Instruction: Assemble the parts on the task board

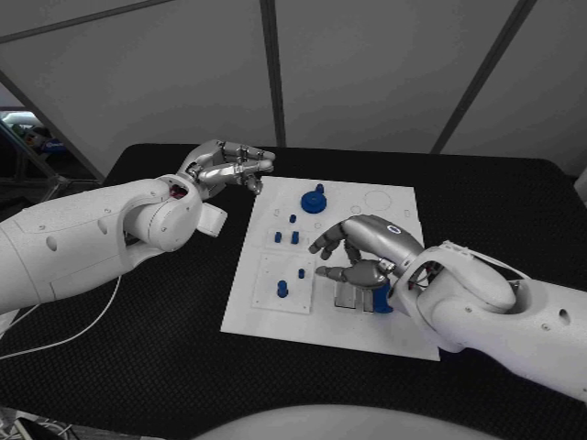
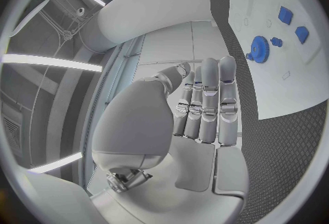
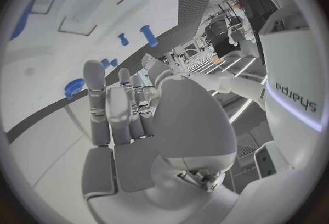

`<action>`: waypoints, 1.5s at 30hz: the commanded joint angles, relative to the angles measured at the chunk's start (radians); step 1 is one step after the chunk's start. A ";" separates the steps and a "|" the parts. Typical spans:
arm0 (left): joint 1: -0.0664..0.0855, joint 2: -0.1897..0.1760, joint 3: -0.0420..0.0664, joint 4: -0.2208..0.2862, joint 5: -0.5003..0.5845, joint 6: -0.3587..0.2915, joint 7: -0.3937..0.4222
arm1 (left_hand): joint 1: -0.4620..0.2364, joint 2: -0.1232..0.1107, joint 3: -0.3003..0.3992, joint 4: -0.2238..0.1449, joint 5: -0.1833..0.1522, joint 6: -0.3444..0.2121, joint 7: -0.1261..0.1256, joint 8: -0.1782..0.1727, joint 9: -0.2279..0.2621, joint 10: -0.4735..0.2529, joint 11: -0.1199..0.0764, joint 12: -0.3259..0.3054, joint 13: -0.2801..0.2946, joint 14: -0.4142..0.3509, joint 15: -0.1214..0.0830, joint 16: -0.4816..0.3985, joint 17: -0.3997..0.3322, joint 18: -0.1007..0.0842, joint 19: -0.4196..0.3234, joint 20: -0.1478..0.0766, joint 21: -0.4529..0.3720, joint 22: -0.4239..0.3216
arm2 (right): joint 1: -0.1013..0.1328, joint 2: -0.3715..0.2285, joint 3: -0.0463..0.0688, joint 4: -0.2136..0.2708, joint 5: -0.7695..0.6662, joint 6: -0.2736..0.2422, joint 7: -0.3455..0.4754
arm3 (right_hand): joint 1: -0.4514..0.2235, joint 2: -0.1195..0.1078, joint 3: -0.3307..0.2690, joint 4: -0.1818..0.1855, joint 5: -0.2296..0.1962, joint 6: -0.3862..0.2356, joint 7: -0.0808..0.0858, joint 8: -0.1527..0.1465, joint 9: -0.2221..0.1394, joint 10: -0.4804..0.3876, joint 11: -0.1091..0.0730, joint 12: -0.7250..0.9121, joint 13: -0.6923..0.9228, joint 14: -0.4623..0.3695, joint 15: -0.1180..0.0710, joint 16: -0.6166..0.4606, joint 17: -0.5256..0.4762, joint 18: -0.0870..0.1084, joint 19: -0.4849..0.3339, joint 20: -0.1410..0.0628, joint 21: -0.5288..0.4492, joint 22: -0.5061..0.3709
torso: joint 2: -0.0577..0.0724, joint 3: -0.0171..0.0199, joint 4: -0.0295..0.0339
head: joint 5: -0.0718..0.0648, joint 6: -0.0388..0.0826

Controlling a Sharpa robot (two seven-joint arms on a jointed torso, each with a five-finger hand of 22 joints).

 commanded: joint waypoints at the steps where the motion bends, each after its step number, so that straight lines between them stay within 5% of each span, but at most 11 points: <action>1: 0.001 -0.002 -0.004 0.001 0.003 0.011 0.002 | -0.002 0.006 -0.003 0.005 -0.002 -0.003 0.007 -0.001 -0.001 -0.008 0.004 0.005 -0.001 0.000 0.007 -0.006 -0.001 -0.017 0.001 0.002 -0.004 -0.002 | 0.011 -0.051 0.004 -0.011 0.414 -0.043 0.103 | 0.001 0.012 0.009 0.011 0.004 0.046 -0.016 0.020 0.005 0.065 -0.020 0.033 0.013 -0.009 -0.015 -0.021 -0.025 0.008 -0.010 -0.010 -0.021 -0.022 | -0.010 -0.0034 -0.0070 | -0.028 0.008; 5: 0.000 -0.004 -0.008 0.002 0.003 0.010 0.002 | -0.003 0.006 -0.003 0.005 -0.002 -0.003 0.007 -0.001 -0.001 -0.008 0.004 0.005 -0.001 0.000 0.007 -0.006 -0.002 -0.017 0.001 0.002 -0.005 -0.003 | 0.017 -0.130 0.007 -0.013 0.548 -0.010 0.106 | -0.003 0.000 0.003 0.018 0.015 0.083 -0.041 0.034 0.007 0.157 -0.051 0.102 0.056 0.021 -0.041 0.007 0.020 -0.004 0.042 -0.036 0.019 0.037 | -0.019 -0.0054 -0.0131 | -0.058 0.016; 10: -0.001 -0.003 -0.013 0.002 0.003 0.010 0.000 | -0.008 0.005 -0.005 0.008 -0.002 -0.004 0.007 -0.001 -0.001 -0.010 0.004 0.006 -0.001 0.000 0.007 -0.006 -0.002 -0.017 0.002 0.003 -0.007 -0.004 | 0.020 -0.221 0.007 0.012 0.530 0.023 0.034 | -0.052 -0.034 -0.060 0.060 0.059 0.081 -0.059 0.041 0.004 0.174 -0.076 0.253 0.193 0.061 -0.062 0.062 0.103 -0.026 0.119 -0.055 0.083 0.126 | -0.031 -0.0088 -0.0214 | -0.098 0.019; 16: -0.002 0.001 -0.020 0.001 0.003 0.009 -0.003 | -0.009 0.005 -0.006 0.009 -0.002 -0.004 0.007 -0.001 -0.001 -0.010 0.004 0.006 -0.001 0.000 0.007 -0.006 -0.003 -0.017 0.002 0.003 -0.007 -0.005 | 0.020 -0.299 0.007 0.053 0.407 0.047 -0.086 | -0.109 -0.033 -0.143 0.140 0.145 0.078 -0.062 0.072 0.008 0.103 -0.070 0.399 0.349 0.071 -0.060 0.090 0.149 -0.033 0.146 -0.061 0.109 0.168 | -0.045 -0.0105 -0.0346 | -0.123 0.016; 23: -0.007 0.010 -0.024 -0.003 0.010 0.011 -0.004 | -0.011 0.005 -0.007 0.010 -0.002 -0.005 0.007 -0.002 -0.002 -0.010 0.004 0.006 -0.001 0.001 0.008 -0.006 -0.003 -0.017 0.002 0.003 -0.008 -0.006 | 0.014 -0.312 0.004 0.094 0.209 0.035 -0.230 | -0.145 -0.034 -0.283 0.248 0.226 0.073 -0.075 0.124 0.022 0.124 -0.078 0.643 0.642 0.093 -0.066 0.167 0.261 -0.051 0.199 -0.070 0.188 0.283 | -0.054 -0.0093 -0.0460 | -0.125 0.008; 34: -0.011 0.014 -0.025 -0.006 0.012 0.012 -0.005 | -0.011 0.005 -0.007 0.010 -0.002 -0.005 0.007 -0.002 -0.002 -0.010 0.004 0.006 -0.001 0.001 0.008 -0.006 -0.003 -0.017 0.002 0.003 -0.008 -0.006 | -0.025 -0.251 -0.017 0.092 0.128 0.018 -0.365 | -0.151 -0.008 -0.409 0.250 0.217 0.034 -0.070 0.166 0.034 0.165 -0.075 0.841 0.894 0.105 -0.064 0.229 0.353 -0.066 0.220 -0.065 0.245 0.363 | -0.055 -0.0096 -0.0488 | -0.119 -0.002; 45: -0.013 0.018 -0.025 -0.007 0.013 0.016 -0.005 | -0.011 0.005 -0.007 0.010 -0.002 -0.005 0.007 -0.002 -0.002 -0.010 0.004 0.006 -0.001 0.001 0.008 -0.006 -0.003 -0.017 0.002 0.003 -0.008 -0.006 | -0.067 -0.179 -0.023 0.063 0.122 0.027 -0.401 | -0.150 0.001 -0.430 0.250 0.219 0.029 -0.070 0.183 0.039 0.179 -0.075 0.889 0.954 0.109 -0.063 0.244 0.377 -0.070 0.229 -0.063 0.265 0.392 | -0.052 -0.0103 -0.0464 | -0.123 -0.005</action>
